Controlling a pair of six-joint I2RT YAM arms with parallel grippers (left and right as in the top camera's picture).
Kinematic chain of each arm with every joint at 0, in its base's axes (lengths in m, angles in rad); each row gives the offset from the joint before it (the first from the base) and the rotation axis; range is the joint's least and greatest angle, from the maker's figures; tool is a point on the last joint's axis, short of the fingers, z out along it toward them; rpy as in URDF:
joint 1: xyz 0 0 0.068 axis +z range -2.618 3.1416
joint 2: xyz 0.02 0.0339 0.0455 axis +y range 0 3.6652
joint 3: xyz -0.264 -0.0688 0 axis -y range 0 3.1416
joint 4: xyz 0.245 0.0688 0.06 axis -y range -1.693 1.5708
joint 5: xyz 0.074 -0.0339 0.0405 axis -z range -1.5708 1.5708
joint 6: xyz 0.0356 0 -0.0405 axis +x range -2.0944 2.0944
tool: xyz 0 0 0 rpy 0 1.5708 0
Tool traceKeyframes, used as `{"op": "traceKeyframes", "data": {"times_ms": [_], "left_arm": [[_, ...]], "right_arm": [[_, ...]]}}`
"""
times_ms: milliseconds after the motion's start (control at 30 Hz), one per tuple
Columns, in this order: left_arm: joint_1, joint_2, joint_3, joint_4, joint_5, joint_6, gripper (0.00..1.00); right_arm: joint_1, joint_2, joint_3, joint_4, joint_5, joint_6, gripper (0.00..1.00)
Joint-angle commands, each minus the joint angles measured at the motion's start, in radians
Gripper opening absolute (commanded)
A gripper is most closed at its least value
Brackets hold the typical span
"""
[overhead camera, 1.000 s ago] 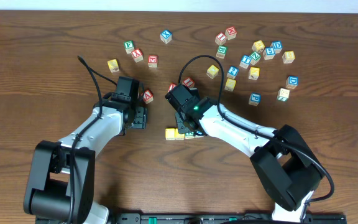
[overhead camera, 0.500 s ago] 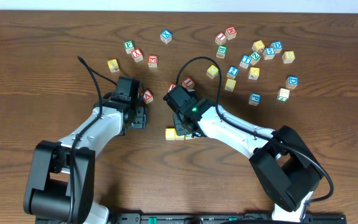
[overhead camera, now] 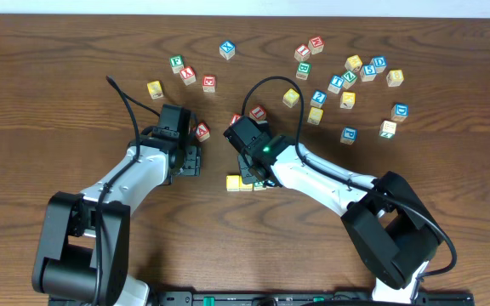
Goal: Spell out CORL
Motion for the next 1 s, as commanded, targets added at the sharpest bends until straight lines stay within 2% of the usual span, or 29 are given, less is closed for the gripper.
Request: {"op": "traceKeyframes", "data": {"times_ms": [0,833,967], "left_arm": [[0.004,0.002,0.027,0.002,-0.012,-0.003,0.73],[0.004,0.002,0.027,0.002,-0.012,-0.003,0.73],[0.004,0.002,0.027,0.002,-0.012,-0.003,0.73]], "right_arm": [[0.011,0.013,-0.002,-0.001,0.063,0.01,0.01],[0.013,0.013,-0.002,-0.035,0.058,0.032,0.01],[0.011,0.013,-0.002,-0.019,0.106,0.032,0.01]]}}
